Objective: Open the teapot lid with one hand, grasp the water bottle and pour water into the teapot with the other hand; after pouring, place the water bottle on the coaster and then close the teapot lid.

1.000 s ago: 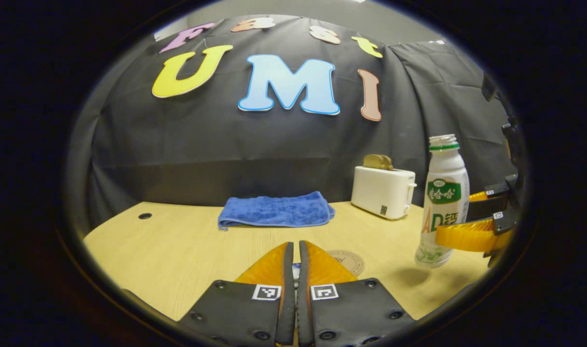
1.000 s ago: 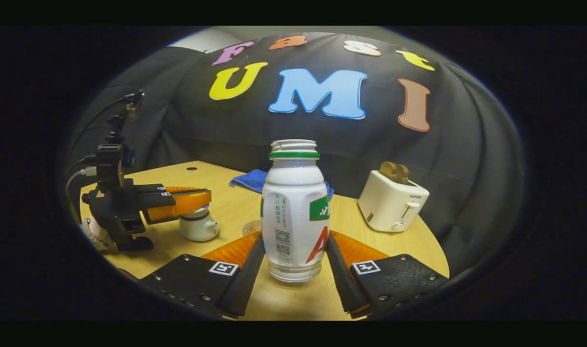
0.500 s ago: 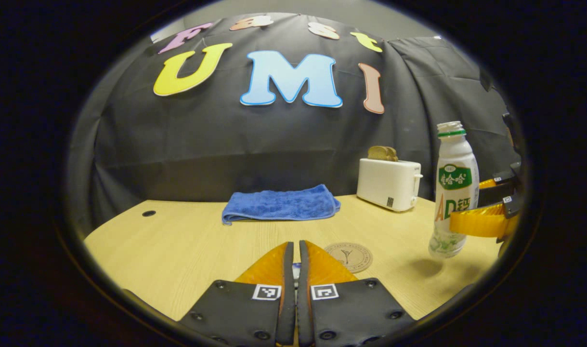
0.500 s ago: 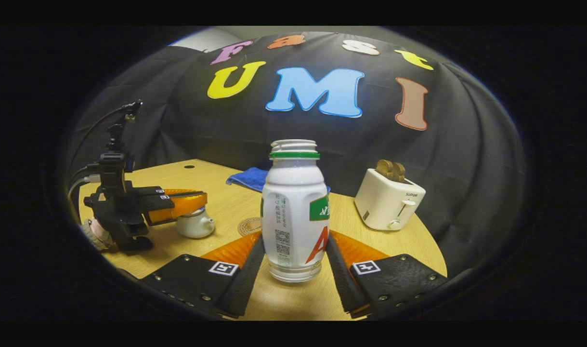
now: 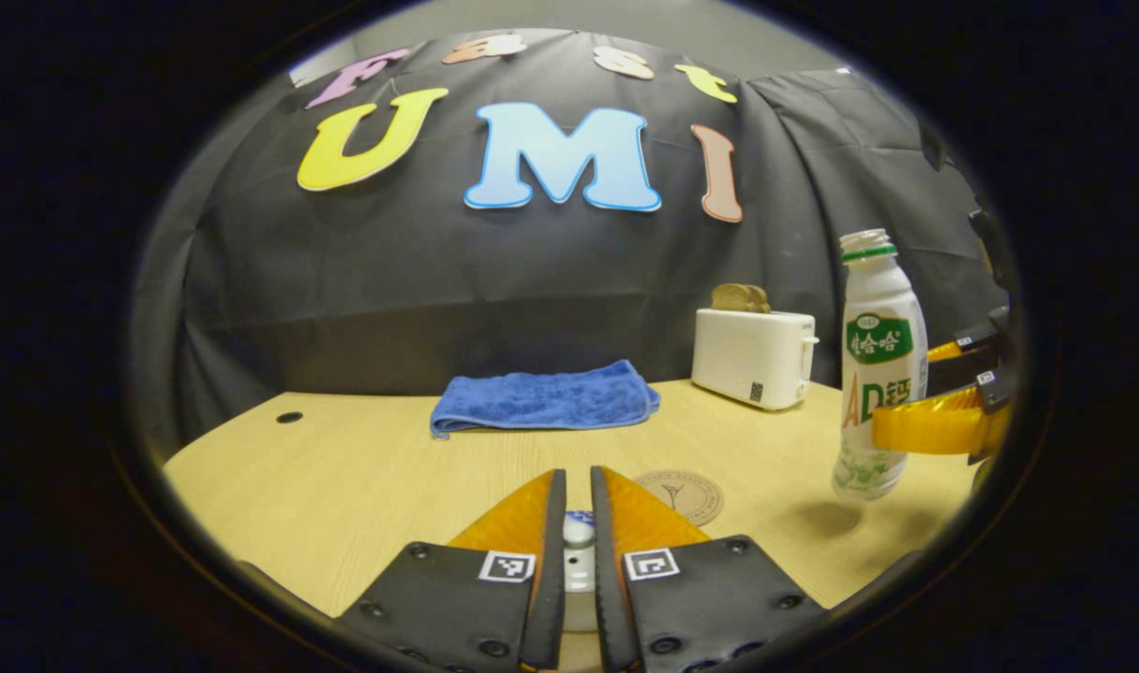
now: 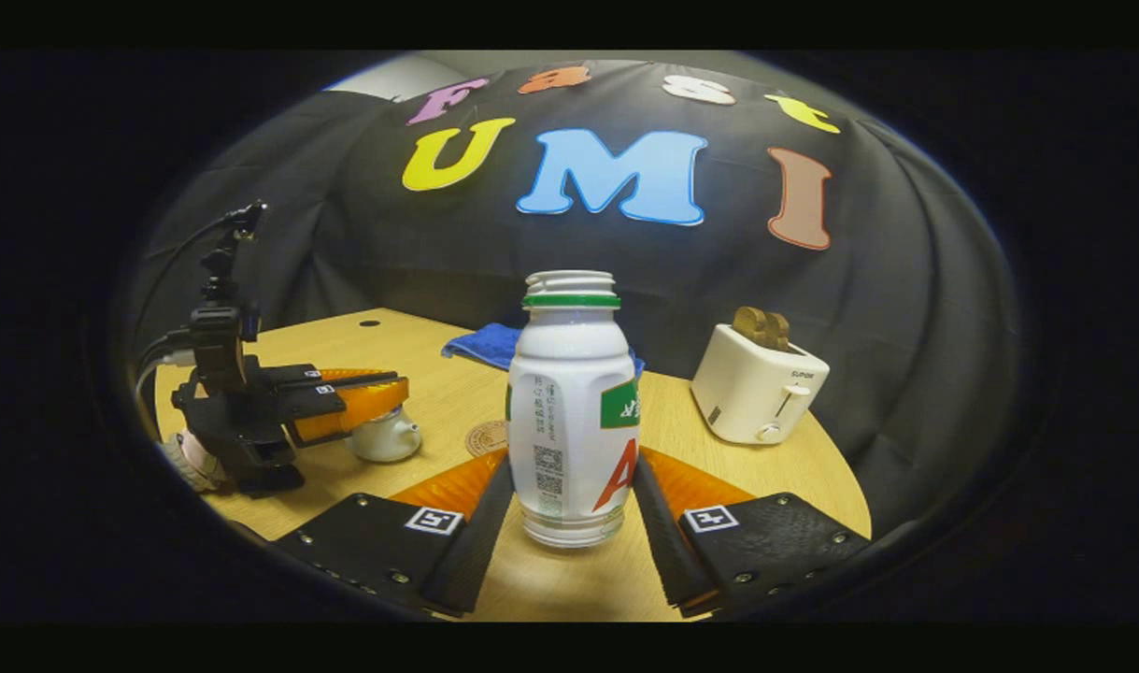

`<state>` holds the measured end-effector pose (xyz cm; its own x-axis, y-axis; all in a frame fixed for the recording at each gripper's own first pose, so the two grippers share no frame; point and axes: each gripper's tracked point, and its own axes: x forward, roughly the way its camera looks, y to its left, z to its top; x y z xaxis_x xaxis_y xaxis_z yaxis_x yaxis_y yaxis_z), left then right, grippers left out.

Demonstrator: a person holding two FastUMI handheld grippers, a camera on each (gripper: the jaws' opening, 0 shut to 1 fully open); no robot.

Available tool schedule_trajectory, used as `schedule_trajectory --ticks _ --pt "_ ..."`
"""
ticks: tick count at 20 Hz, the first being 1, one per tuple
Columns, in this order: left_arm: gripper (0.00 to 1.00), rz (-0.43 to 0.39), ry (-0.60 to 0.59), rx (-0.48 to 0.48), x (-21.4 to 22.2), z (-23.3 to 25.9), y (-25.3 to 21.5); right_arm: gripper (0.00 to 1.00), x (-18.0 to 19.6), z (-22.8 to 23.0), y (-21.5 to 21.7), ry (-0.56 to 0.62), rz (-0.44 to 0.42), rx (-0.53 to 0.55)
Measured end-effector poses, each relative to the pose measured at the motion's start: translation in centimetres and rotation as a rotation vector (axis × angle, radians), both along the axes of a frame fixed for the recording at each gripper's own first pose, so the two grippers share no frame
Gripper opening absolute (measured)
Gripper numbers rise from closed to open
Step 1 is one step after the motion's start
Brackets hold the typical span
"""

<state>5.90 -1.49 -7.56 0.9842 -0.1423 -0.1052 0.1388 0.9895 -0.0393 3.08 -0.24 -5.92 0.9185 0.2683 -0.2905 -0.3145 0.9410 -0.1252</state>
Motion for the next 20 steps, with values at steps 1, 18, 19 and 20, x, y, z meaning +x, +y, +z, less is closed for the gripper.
schedule_trajectory --ticks 1,18,19,20 --pt "0.25 0.000 -0.006 -0.003 -0.1 0.3 0.1 0.71 0.0 0.1 0.2 0.001 -0.001 0.004" --pt "0.29 0.031 -0.079 -0.048 -6.1 5.3 6.5 0.71 5.8 1.7 7.2 -0.025 0.034 0.040" --pt "0.29 0.039 -0.079 -0.049 -6.4 5.2 7.1 0.71 6.2 1.6 7.7 -0.023 0.036 0.048" --pt "0.29 0.045 -0.078 -0.051 -6.6 5.1 7.8 0.71 6.6 1.4 8.2 -0.019 0.040 0.064"
